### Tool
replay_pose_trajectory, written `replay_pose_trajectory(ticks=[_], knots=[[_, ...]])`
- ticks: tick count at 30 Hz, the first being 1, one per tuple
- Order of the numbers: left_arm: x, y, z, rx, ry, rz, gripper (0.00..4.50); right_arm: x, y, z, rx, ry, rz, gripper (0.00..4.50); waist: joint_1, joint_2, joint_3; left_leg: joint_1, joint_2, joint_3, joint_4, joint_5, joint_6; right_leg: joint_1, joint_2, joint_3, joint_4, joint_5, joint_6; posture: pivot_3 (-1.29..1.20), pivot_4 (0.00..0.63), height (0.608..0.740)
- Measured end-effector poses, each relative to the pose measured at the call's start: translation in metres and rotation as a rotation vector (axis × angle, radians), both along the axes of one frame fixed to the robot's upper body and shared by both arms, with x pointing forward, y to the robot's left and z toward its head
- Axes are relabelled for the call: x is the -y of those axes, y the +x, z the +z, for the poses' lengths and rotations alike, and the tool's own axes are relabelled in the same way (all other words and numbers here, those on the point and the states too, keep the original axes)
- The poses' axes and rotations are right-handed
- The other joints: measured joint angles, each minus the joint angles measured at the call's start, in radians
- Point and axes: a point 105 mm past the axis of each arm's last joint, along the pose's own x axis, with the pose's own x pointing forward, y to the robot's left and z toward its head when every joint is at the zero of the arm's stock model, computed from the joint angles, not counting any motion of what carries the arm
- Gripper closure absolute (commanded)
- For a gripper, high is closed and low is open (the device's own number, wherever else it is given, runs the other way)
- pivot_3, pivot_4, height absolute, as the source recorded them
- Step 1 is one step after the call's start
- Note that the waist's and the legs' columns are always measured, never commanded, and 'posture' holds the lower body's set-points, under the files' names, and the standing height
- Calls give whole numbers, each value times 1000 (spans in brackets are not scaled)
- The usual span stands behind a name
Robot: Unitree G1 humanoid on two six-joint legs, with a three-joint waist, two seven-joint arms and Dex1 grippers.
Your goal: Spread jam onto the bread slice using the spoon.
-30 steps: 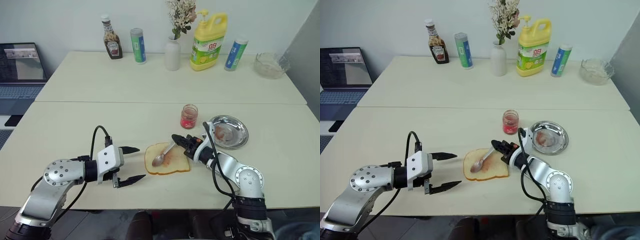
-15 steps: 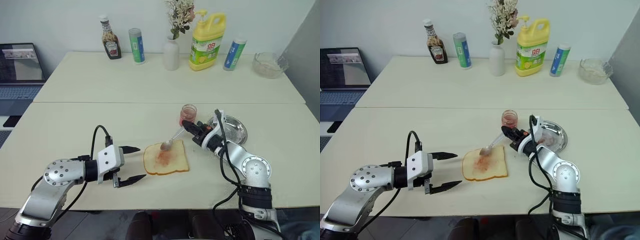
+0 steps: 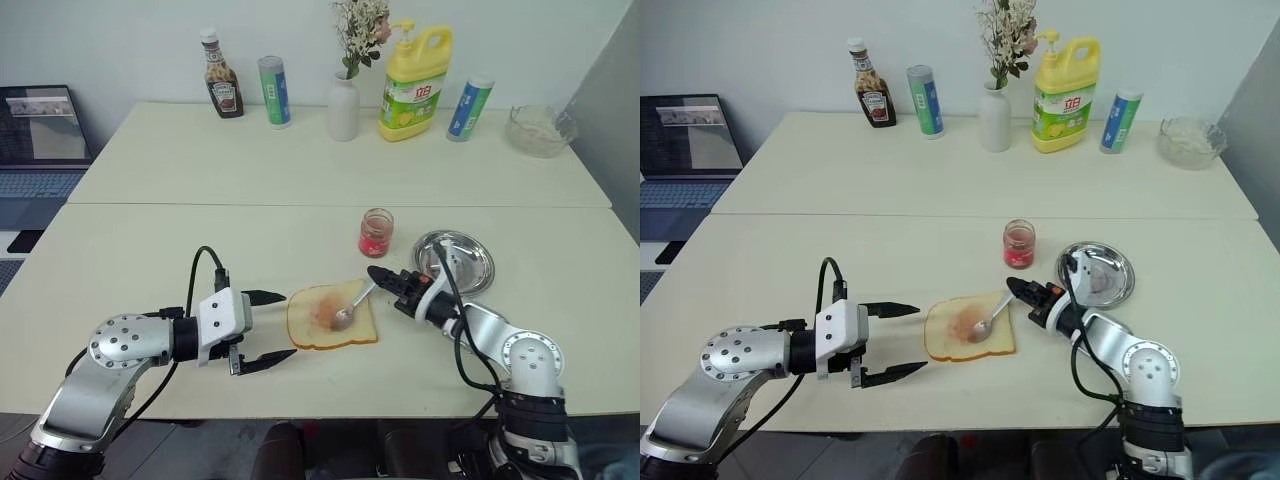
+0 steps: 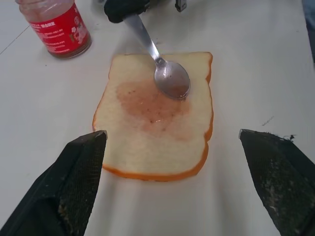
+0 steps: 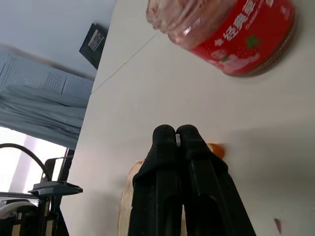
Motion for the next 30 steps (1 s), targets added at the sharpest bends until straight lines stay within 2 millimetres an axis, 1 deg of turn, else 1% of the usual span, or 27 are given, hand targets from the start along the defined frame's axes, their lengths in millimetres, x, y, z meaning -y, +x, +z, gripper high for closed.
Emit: replay_pose_trajectory(ticks=[2,3,4,6,8,10,13,15,17,18,19,22,26,30], knots=[[2,1,3,0,-9,-4,0,0,-1,3,11,6,2,4490,0,0,0,0,0,0,0,0,0,0,1,0,1,0,0,0,150,740],[6,4,8,4,-26,-10,0,2,0,7,23,17,-6,4490,0,0,0,0,0,0,0,0,0,0,1,0,1,0,0,0,150,740],[11,7,15,13,-54,-15,0,4,1,11,36,30,-19,4490,1,0,0,-1,0,0,0,0,0,0,1,0,1,0,0,0,150,740],[23,13,35,50,-98,-39,0,12,9,30,99,59,-71,4490,3,0,0,-1,-1,0,1,0,0,0,0,0,0,0,0,0,150,740],[30,17,46,76,-108,-56,0,28,17,44,150,73,-149,4490,4,0,0,-1,-1,0,1,0,0,0,0,0,0,0,1,0,150,740],[35,19,49,80,-117,-58,0,45,21,48,164,72,-219,4490,4,0,0,-1,-1,0,1,0,0,0,0,1,0,0,0,0,150,740],[50,25,54,107,-96,-87,0,79,23,51,189,38,-345,4490,7,0,0,-2,-2,0,1,0,0,0,0,0,0,2,-3,0,150,740],[58,28,54,116,-80,-99,0,104,21,50,192,9,-431,4490,6,0,0,-2,-2,0,1,0,0,0,0,0,0,2,-3,0,150,740],[67,32,55,108,-99,-101,0,129,18,46,188,-11,-517,4490,6,0,0,-2,-2,0,1,0,0,0,0,0,0,2,-3,0,150,740],[70,33,54,101,-100,-106,0,137,17,46,189,-13,-547,4490,3,0,0,-2,-1,0,1,0,0,0,0,0,0,2,-3,0,150,740],[71,33,54,98,-101,-108,0,141,16,46,190,-13,-559,4490,0,0,0,-1,-1,1,1,0,0,0,0,2,1,2,-3,0,150,740],[89,36,55,105,-105,-150,0,160,14,36,166,-35,-615,4490,2,0,0,0,-1,1,1,0,0,1,1,1,1,2,-3,0,150,740],[108,40,52,96,-97,-177,0,168,17,22,132,-50,-637,4490,1,0,0,0,-1,2,2,0,0,1,1,2,1,2,-3,0,150,740],[118,45,55,76,-97,-167,0,173,22,15,112,-51,-651,4490,1,0,0,0,-2,2,2,0,0,1,1,2,1,2,-3,0,150,740]])
